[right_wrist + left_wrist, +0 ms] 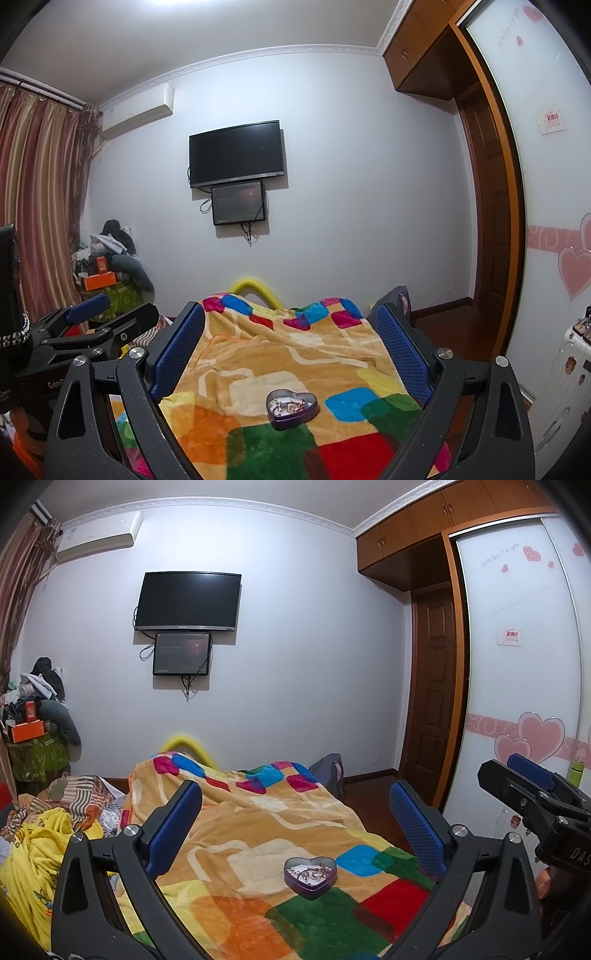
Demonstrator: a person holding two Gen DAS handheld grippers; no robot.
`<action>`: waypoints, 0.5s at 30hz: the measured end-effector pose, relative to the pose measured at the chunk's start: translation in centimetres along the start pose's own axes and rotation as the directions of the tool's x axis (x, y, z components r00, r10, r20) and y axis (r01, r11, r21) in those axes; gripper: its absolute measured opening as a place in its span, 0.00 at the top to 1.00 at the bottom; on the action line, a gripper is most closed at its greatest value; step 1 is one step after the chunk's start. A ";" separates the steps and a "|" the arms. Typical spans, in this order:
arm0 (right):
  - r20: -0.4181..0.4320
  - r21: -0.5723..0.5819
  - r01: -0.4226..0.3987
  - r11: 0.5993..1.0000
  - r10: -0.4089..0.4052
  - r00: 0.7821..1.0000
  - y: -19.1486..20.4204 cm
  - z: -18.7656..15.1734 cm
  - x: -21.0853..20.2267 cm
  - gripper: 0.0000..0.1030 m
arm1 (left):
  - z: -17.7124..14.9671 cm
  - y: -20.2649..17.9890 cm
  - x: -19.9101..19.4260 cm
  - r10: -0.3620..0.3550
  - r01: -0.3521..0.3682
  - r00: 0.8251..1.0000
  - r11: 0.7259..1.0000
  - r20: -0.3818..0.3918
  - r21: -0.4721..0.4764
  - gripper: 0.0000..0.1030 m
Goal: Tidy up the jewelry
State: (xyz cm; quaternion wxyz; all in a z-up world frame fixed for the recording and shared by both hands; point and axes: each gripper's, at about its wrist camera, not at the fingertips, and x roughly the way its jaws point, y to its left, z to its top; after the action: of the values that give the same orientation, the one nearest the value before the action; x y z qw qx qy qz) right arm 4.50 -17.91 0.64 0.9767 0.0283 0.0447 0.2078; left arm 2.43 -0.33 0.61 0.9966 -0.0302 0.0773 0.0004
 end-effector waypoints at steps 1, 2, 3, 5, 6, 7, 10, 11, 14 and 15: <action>0.000 0.000 0.000 1.000 0.000 1.000 0.0 0.0 0.0 0.10 | 0.0 0.0 0.0 -0.001 0.001 1.000 1.000 0.000 0.000 0.01; 0.001 0.000 0.001 1.000 -0.001 1.000 0.0 0.0 -0.1 0.10 | 0.0 0.0 0.0 0.000 0.000 1.000 1.000 0.000 0.000 0.01; 0.000 0.000 0.001 1.000 -0.001 1.000 0.0 0.0 0.0 0.10 | 0.0 0.0 0.0 0.000 0.000 1.000 1.000 0.001 0.001 0.01; -0.001 0.002 0.001 1.000 -0.001 1.000 0.0 0.1 0.0 0.10 | 0.0 0.0 0.0 0.000 0.000 1.000 1.000 0.001 0.002 0.01; -0.001 0.001 0.001 1.000 -0.001 1.000 0.0 0.0 0.0 0.10 | 0.0 0.0 -0.1 -0.001 0.001 1.000 1.000 0.001 0.002 0.01; -0.001 0.001 0.000 1.000 0.000 1.000 0.0 0.1 0.0 0.10 | 0.0 0.0 -0.1 -0.001 0.001 1.000 1.000 0.001 0.002 0.01; -0.001 0.001 0.000 1.000 0.000 1.000 0.0 0.0 0.0 0.10 | 0.0 0.0 0.0 -0.001 0.001 1.000 1.000 -0.001 0.001 0.01; -0.001 0.001 0.001 1.000 -0.001 1.000 0.0 0.0 0.0 0.10 | 0.0 0.0 -0.1 -0.001 0.001 1.000 1.000 0.000 0.001 0.01; -0.002 0.000 0.000 1.000 0.000 1.000 0.0 0.1 -0.1 0.10 | 0.1 -0.1 -0.2 -0.002 0.002 1.000 1.000 -0.001 0.000 0.01; -0.001 0.001 0.000 1.000 0.000 1.000 0.0 0.1 0.0 0.10 | 0.1 -0.1 -0.2 -0.002 0.002 1.000 1.000 0.000 -0.001 0.01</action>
State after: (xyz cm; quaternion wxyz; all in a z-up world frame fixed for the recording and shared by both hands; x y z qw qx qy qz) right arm 4.51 -17.93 0.71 0.9767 0.0285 0.0454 0.2078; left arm 2.29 -0.45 0.71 0.9965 -0.0306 0.0773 -0.0005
